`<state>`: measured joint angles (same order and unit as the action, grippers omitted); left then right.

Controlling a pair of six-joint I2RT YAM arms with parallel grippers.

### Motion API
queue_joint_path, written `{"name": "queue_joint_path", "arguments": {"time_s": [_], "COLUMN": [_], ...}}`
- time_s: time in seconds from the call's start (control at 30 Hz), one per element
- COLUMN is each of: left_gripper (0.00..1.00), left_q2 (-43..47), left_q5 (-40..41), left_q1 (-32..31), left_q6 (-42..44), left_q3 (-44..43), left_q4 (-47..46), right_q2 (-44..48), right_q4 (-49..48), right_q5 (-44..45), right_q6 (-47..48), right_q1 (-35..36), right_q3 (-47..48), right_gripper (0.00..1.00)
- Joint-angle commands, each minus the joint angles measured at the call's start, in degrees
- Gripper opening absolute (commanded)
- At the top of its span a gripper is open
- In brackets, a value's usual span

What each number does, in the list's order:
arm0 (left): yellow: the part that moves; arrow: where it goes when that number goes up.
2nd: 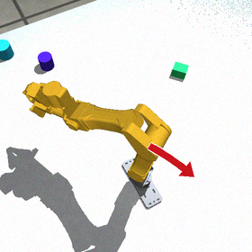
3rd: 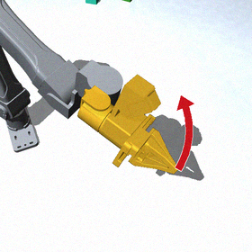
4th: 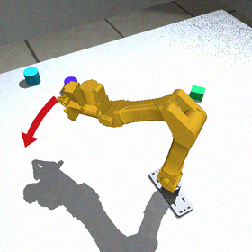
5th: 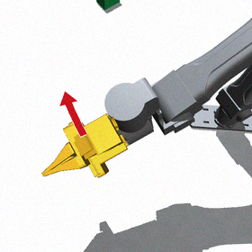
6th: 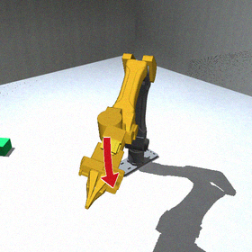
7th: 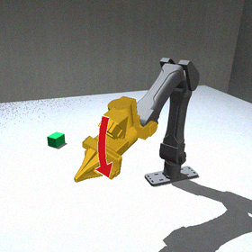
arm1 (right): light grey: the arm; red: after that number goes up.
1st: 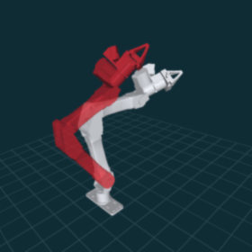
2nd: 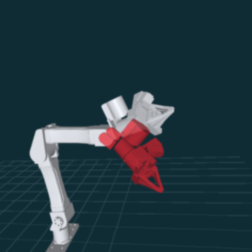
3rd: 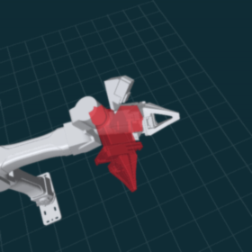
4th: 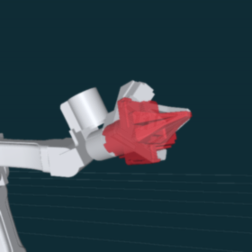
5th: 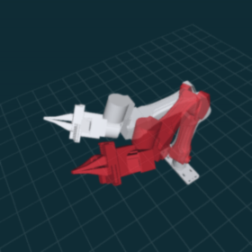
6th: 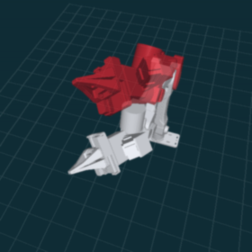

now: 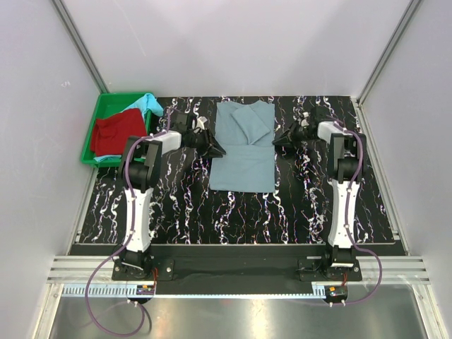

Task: Fold and stack the t-shirts
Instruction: Fold the tshirt

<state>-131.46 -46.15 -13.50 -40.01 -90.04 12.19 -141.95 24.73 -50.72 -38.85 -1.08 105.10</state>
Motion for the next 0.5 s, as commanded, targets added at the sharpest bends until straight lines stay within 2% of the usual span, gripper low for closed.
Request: {"name": "queue_joint_path", "arguments": {"time_s": [0.0,0.13,0.3,0.47], "left_gripper": [0.36,0.38,0.38,0.37], "left_q2": [1.3,4.4,2.4,0.0], "left_q5": [-0.7,-1.0,-1.8,-2.5], "left_q1": [0.3,0.5,0.8,1.3], "left_q6": [-0.1,-1.6,-4.1,-6.6], "left_q3": [-0.8,-1.8,-4.9,-2.3], "left_q4": [-1.7,-2.4,-4.3,-8.5], "right_q2": [-0.1,6.2,12.5,15.9], "right_q4": [0.1,2.2,2.2,0.2], "right_q5": [0.8,1.0,-0.2,0.2], "right_q6": [-0.1,0.8,-0.5,-0.7], "right_q1": [-2.8,-3.2,-2.3,2.5], "right_q3": [2.7,2.3,-3.1,-9.5], "right_gripper": [0.15,0.18,0.19,0.21]}}
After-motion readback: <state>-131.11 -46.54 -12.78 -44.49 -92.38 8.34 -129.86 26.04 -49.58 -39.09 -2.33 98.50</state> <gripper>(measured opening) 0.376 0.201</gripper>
